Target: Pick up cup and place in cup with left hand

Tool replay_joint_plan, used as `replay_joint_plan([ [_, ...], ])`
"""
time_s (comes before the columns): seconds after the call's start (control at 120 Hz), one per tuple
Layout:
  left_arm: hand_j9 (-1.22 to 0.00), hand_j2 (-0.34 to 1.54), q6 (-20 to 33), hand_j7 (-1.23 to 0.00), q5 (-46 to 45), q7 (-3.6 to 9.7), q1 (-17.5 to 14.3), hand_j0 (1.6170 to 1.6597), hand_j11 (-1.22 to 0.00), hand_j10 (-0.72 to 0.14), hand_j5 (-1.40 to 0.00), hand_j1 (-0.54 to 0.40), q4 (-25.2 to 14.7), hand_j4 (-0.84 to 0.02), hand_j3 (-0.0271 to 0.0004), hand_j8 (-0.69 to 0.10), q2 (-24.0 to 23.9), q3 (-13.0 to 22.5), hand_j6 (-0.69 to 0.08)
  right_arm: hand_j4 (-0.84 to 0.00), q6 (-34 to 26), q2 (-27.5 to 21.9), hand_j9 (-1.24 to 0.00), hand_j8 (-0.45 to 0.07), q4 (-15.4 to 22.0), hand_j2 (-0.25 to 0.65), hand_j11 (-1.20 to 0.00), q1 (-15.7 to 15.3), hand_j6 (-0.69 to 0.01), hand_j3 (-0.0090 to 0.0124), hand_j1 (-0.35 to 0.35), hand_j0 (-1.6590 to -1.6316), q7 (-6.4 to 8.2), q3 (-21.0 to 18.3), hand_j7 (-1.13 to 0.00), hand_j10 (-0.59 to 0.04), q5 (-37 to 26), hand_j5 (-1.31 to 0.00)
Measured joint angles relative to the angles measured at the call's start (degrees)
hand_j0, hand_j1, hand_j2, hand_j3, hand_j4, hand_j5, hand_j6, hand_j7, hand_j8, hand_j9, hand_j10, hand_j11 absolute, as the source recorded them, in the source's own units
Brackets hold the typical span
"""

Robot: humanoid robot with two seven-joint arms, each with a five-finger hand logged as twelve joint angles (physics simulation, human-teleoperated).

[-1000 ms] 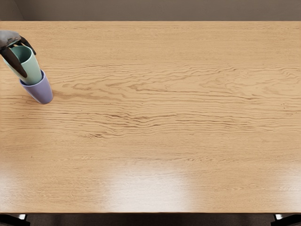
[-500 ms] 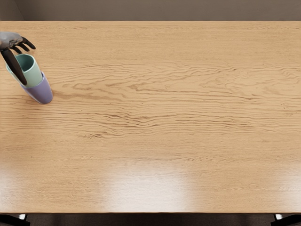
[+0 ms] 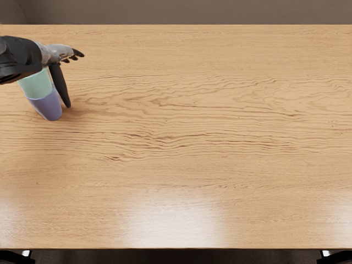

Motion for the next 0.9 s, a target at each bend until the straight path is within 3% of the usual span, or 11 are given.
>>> replay_joint_plan([
  [0.2, -0.03, 0.01, -1.64, -0.03, -9.11, 0.0, -0.52, 1.658, -0.03, -0.027, -0.03, 0.322, -0.16, -0.027, 0.0, -0.026, -1.6, -1.74, -0.027, 0.0, 0.0, 0.0, 0.0, 0.0, 0.0, 0.0, 0.0, 0.0, 0.0, 0.0, -0.349, -1.6581, 0.0, 0.0, 0.0, 0.0, 0.0, 0.0],
  [0.358, -0.03, 0.0, -14.63, -0.03, -27.01, 0.0, 0.18, 1.658, -0.03, -0.022, -0.03, 0.327, -0.19, -0.023, 0.0, -0.023, 2.53, -7.76, -0.023, 0.0, 0.0, 0.0, 0.0, 0.0, 0.0, 0.0, 0.0, 0.0, 0.0, 0.0, -0.349, -1.6581, 0.0, 0.0, 0.0, 0.0, 0.0, 0.0],
  [0.475, -0.02, 0.0, -18.95, -0.02, -44.79, 0.0, 5.84, 1.658, -0.02, -0.016, -0.02, 0.333, -0.15, -0.016, 0.0, -0.016, 9.78, -10.12, -0.016, 0.0, 0.0, 0.0, 0.0, 0.0, 0.0, 0.0, 0.0, 0.0, 0.0, 0.0, -0.349, -1.6581, 0.0, 0.0, 0.0, 0.0, 0.0, 0.0],
  [0.633, -0.01, 0.0, -20.59, -0.01, -60.28, 0.0, 10.06, 1.6581, -0.01, -0.009, -0.01, 0.34, -0.14, -0.009, 0.0, -0.009, 12.75, -11.03, -0.009, 0.0, 0.0, 0.0, 0.0, 0.0, 0.0, 0.0, 0.0, 0.0, 0.0, 0.0, -0.349, -1.6581, 0.0, 0.0, 0.0, 0.0, 0.0, 0.0],
  [0.708, -0.01, 0.0, -20.83, -0.01, -64.03, 0.0, 13.52, 1.6581, -0.01, -0.006, -0.01, 0.342, -0.16, -0.006, 0.0, -0.006, 14.55, -11.16, -0.006, 0.0, 0.0, 0.0, 0.0, 0.0, 0.0, 0.0, 0.0, 0.0, 0.0, 0.0, -0.349, -1.6581, 0.0, 0.0, 0.0, 0.0, 0.0, 0.0],
  [0.808, -0.01, 0.0, -20.98, -0.01, -66.22, 0.0, 14.68, 1.6581, -0.01, -0.004, -0.01, 0.344, -0.22, -0.004, 0.0, -0.004, 19.96, -11.23, -0.004, 0.0, 0.0, 0.0, 0.0, 0.0, 0.0, 0.0, 0.0, 0.0, 0.0, 0.0, -0.349, -1.6581, 0.0, -0.01, 0.0, 0.0, 0.0, 0.0],
  [0.9, 0.0, 0.0, -21.03, 0.0, -67.03, 0.0, 15.73, 1.6581, 0.0, -0.002, 0.0, 0.345, -0.26, -0.002, 0.0, -0.002, 21.49, -11.25, -0.002, 0.0, 0.0, 0.0, 0.0, 0.0, 0.0, 0.0, 0.0, 0.0, 0.0, 0.0, -0.349, -1.6581, 0.0, -0.02, 0.0, 0.0, 0.0, 0.0],
])
